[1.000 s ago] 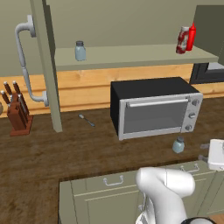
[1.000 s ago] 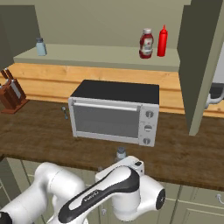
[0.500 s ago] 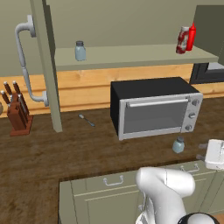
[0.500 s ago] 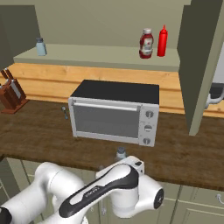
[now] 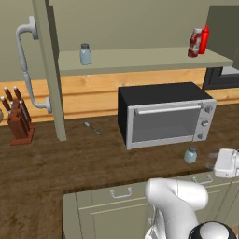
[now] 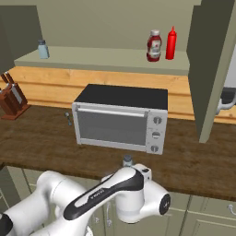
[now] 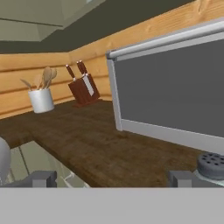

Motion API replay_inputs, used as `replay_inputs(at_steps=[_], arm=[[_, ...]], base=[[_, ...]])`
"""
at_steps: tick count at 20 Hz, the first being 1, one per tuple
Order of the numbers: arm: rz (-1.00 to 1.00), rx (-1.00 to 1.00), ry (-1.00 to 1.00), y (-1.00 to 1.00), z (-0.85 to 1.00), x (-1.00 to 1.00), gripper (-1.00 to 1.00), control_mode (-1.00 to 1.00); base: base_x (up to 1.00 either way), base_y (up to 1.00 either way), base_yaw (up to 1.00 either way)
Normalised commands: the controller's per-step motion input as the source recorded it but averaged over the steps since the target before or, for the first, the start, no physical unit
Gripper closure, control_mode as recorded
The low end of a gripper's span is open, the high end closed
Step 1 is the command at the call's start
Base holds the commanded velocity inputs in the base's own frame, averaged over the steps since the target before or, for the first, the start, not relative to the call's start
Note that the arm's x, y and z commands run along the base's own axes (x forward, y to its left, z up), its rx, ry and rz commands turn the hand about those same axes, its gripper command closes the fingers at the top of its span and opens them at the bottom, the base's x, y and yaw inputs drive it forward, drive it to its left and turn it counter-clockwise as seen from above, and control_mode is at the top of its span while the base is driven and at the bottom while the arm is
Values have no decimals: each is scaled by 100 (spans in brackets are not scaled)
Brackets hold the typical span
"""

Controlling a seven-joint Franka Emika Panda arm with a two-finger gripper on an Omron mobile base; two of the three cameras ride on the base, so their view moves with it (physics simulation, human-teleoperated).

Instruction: Put the shaker and condiment bottle from the counter next to their counterparts in the cabinet.

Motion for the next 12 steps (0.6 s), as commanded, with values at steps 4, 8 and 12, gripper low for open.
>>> replay_inputs(at_steps=[4,8,12], arm=[[-1,0,4,-3,-6,16,-100,-100],[0,0,1,-15,-8,13,-100,-100],[0,0,0,-26,-9,8,-100,-100]], base=[[0,0,0],[0,0,0],[0,0,0]])
